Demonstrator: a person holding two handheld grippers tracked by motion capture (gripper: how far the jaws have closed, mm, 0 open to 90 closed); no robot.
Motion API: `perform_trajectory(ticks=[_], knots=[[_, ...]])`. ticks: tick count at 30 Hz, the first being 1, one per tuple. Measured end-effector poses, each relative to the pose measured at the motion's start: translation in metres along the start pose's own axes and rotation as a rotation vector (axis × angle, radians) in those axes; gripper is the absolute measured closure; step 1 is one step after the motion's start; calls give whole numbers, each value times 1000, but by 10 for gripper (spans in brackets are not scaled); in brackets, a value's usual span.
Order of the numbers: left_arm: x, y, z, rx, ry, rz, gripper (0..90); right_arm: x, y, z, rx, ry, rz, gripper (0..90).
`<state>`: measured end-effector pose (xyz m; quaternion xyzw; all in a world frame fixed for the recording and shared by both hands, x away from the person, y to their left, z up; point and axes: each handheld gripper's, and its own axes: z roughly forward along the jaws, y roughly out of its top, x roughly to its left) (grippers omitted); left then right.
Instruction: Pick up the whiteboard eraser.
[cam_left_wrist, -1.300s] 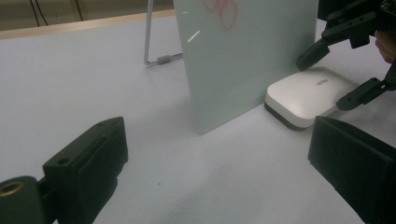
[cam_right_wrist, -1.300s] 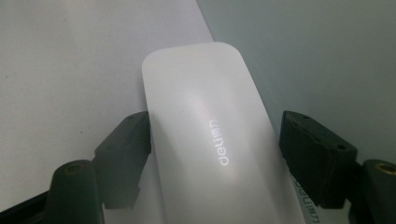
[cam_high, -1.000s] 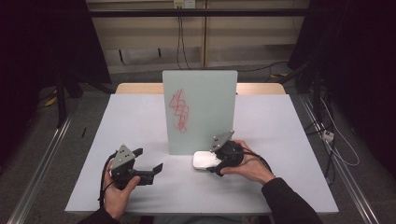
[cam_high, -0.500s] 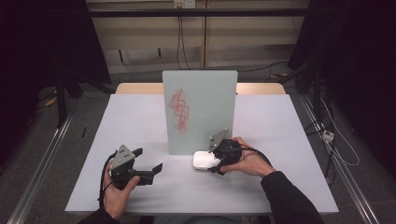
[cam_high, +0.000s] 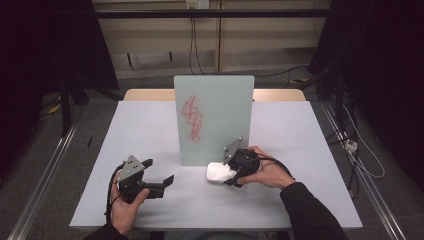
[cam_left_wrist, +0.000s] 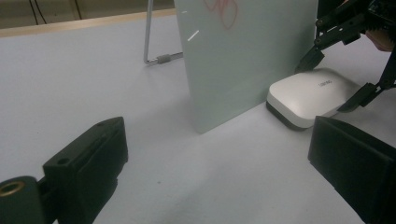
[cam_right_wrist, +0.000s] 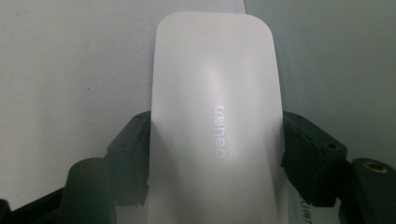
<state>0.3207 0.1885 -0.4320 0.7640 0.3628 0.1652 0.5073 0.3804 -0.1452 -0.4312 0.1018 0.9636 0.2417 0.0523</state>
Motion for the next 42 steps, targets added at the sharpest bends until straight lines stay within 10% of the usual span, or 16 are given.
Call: perform_trajectory(ticks=[42], knots=[[1, -2, -4, -2, 11, -13, 47, 22, -8, -27, -259, -147, 169, 315]])
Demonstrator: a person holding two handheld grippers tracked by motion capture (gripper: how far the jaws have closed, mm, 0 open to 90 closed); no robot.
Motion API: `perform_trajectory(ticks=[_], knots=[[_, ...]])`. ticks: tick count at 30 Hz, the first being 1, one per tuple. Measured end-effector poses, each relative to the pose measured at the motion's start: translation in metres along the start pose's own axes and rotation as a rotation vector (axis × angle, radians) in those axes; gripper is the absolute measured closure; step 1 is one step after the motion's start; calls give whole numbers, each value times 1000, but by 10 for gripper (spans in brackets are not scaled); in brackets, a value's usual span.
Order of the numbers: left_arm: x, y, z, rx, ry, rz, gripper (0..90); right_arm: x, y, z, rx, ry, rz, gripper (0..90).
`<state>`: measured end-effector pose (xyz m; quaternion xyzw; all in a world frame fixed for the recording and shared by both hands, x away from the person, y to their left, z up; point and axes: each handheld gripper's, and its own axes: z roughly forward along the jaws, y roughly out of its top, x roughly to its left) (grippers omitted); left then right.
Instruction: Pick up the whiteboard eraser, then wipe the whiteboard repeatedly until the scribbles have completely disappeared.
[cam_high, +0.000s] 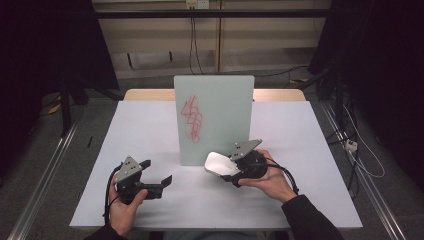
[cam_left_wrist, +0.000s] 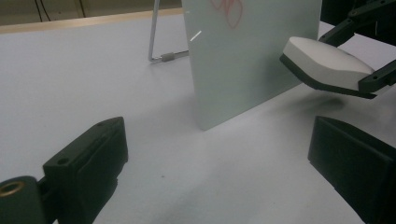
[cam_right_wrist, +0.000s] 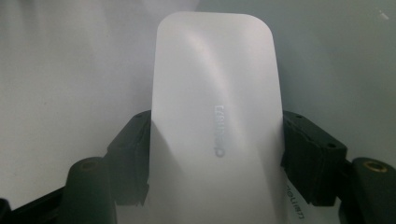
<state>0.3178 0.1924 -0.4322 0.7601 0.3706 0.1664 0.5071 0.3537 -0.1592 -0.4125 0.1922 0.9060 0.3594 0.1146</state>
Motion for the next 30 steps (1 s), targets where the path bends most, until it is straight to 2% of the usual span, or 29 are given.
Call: perform_trajectory(ticks=[8, 18, 22, 26, 30], knots=[[3, -2, 0, 6, 2, -12, 47, -1, 2, -9, -79, -36, 40, 315], [1, -2, -1, 0, 1, -14, 47, 3, 5, -10, -111, -36, 42, 315], [1, -1, -1, 2, 3, -7, 47, 5, 8, -12, -135, -81, 3, 315], [0, -1, -2, 4, -1, 6, 47, 6, 10, -14, -153, -126, -18, 315], [-1, -1, -2, 4, 0, 2, 47, 6, 12, -16, -171, -175, -34, 315]])
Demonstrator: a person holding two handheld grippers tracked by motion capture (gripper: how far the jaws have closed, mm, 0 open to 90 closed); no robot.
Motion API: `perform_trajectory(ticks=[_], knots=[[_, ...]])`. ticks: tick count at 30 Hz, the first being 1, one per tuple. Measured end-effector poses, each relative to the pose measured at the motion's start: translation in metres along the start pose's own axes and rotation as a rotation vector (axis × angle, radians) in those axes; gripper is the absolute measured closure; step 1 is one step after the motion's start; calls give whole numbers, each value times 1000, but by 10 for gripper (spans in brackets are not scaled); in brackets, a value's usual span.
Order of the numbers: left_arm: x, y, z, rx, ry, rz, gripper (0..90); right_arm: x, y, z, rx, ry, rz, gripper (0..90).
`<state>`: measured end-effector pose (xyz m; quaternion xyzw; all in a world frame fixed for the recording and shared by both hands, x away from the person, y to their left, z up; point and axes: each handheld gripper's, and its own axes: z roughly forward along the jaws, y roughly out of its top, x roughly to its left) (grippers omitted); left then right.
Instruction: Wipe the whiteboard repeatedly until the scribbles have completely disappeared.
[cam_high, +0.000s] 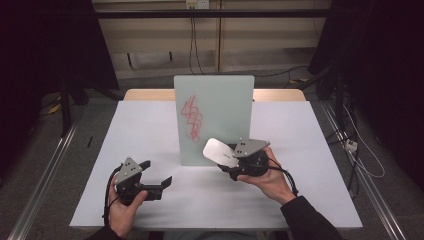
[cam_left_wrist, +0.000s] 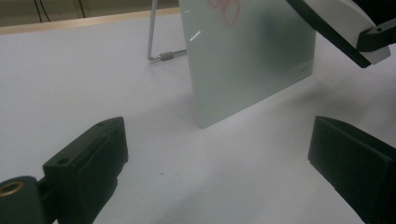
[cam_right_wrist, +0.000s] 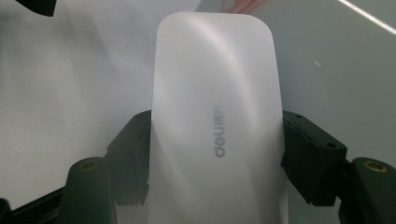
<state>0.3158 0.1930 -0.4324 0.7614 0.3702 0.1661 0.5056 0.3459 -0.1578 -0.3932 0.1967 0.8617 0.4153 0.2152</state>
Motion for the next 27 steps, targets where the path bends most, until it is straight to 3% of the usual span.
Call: perform_trajectory(ticks=[6, 13, 18, 27], knots=[[0, 0, 1, 4, 1, 0, 47, 2, 9, -3, -29, -69, -34, 315], [0, 0, 1, 3, -1, 0, 47, 1, 25, 2, -54, -104, -59, 315], [0, 0, 1, 3, -3, 1, 47, 1, 41, 6, -67, -176, -106, 315], [1, 1, 0, -3, -1, 2, 47, -1, 58, 15, -72, -213, -139, 315]])
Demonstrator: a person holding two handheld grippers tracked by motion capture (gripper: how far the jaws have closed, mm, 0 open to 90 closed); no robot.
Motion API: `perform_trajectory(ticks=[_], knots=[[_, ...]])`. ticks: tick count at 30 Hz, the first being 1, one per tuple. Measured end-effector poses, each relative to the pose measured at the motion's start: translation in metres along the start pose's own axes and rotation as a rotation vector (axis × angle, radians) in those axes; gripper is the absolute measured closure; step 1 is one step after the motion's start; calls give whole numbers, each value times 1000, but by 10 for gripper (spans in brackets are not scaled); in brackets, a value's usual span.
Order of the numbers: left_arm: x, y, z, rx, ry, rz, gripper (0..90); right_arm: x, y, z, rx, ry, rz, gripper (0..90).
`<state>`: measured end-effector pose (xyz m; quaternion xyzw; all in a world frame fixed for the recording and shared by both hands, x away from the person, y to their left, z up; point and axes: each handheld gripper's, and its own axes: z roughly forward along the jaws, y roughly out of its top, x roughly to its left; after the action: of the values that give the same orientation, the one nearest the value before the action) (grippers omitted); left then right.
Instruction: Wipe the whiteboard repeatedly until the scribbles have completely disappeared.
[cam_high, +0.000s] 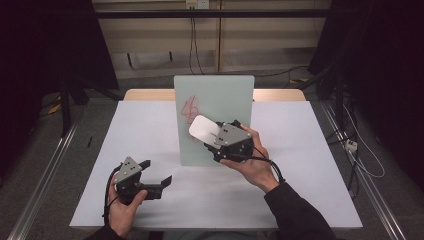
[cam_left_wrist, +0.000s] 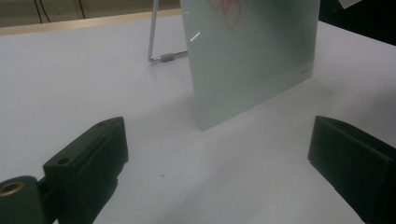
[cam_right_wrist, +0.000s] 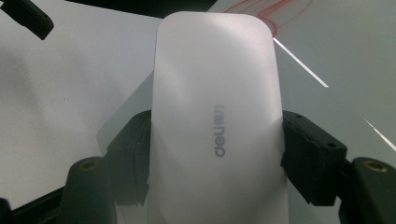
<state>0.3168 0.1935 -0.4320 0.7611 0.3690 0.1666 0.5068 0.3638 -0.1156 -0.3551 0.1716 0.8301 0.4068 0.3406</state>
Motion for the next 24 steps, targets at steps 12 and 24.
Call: perform_trajectory(ticks=[12, 24], knots=[[0, 0, 0, -1, -2, 1, 48, -11, 18, 8, -20, -75, -36, 315], [0, 0, -1, -3, -1, -2, 47, -15, 28, 21, -9, -101, -41, 315]])
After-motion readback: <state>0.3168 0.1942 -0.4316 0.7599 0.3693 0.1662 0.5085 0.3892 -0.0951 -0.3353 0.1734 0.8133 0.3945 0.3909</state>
